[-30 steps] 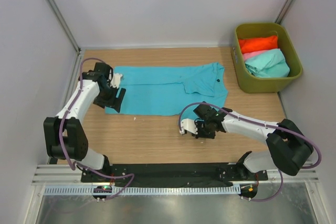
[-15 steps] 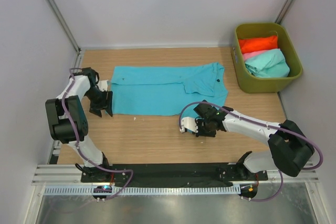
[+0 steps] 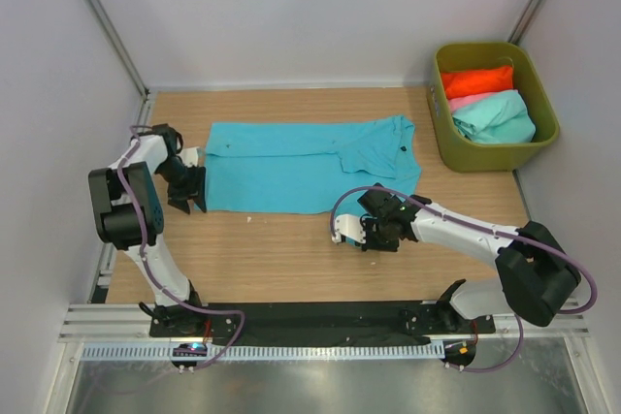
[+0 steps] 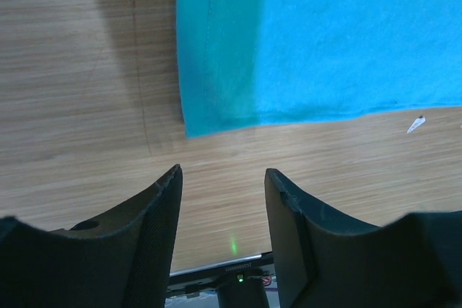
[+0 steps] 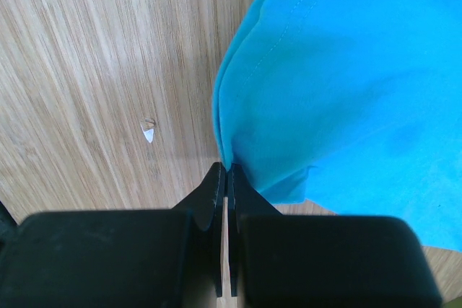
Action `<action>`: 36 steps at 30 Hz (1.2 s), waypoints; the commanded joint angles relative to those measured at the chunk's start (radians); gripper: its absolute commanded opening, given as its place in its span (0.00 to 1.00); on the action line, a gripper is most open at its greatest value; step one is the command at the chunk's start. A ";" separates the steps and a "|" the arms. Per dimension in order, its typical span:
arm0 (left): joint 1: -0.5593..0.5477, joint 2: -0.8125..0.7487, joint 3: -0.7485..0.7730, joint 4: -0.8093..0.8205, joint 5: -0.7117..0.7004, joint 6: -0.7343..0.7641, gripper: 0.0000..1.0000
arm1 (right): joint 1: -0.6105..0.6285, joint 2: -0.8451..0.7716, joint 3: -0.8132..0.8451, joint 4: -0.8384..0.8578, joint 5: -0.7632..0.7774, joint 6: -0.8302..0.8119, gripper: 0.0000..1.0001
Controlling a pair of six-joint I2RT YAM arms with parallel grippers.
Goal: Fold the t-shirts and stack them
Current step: Fold the tshirt
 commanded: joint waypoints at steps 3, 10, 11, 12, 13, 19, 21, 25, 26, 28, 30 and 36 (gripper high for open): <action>0.010 0.054 0.054 0.038 0.012 0.003 0.49 | -0.004 0.008 0.034 0.001 0.008 0.010 0.02; 0.013 0.094 0.073 0.057 0.013 0.001 0.45 | -0.005 0.014 0.034 0.005 0.008 0.012 0.02; 0.013 0.095 0.071 0.057 0.015 0.003 0.43 | -0.007 0.015 0.034 0.005 0.008 0.012 0.02; 0.016 0.098 0.073 0.058 0.015 0.003 0.40 | -0.005 0.017 0.036 0.005 0.008 0.012 0.01; 0.016 0.100 0.071 0.060 0.016 0.003 0.37 | -0.005 0.015 0.036 0.005 0.010 0.012 0.01; 0.018 0.118 0.079 0.061 0.025 -0.002 0.20 | -0.013 0.017 0.036 0.009 0.013 0.015 0.02; 0.018 0.115 0.079 0.055 0.035 0.001 0.07 | -0.025 0.012 0.039 0.008 0.016 0.018 0.01; 0.019 0.085 0.074 0.040 0.042 0.009 0.00 | -0.053 -0.001 0.040 0.008 0.018 0.018 0.01; 0.018 0.069 0.074 0.029 0.047 0.012 0.00 | -0.060 -0.006 0.042 0.006 0.019 0.020 0.01; 0.016 0.052 0.079 0.015 0.058 0.015 0.00 | -0.080 -0.015 0.050 0.000 0.024 0.020 0.01; 0.018 0.025 0.085 -0.008 0.065 0.021 0.00 | -0.097 -0.021 0.072 -0.008 0.028 0.018 0.02; 0.018 -0.058 0.116 -0.063 0.073 0.046 0.00 | -0.155 -0.057 0.161 -0.040 0.047 0.018 0.01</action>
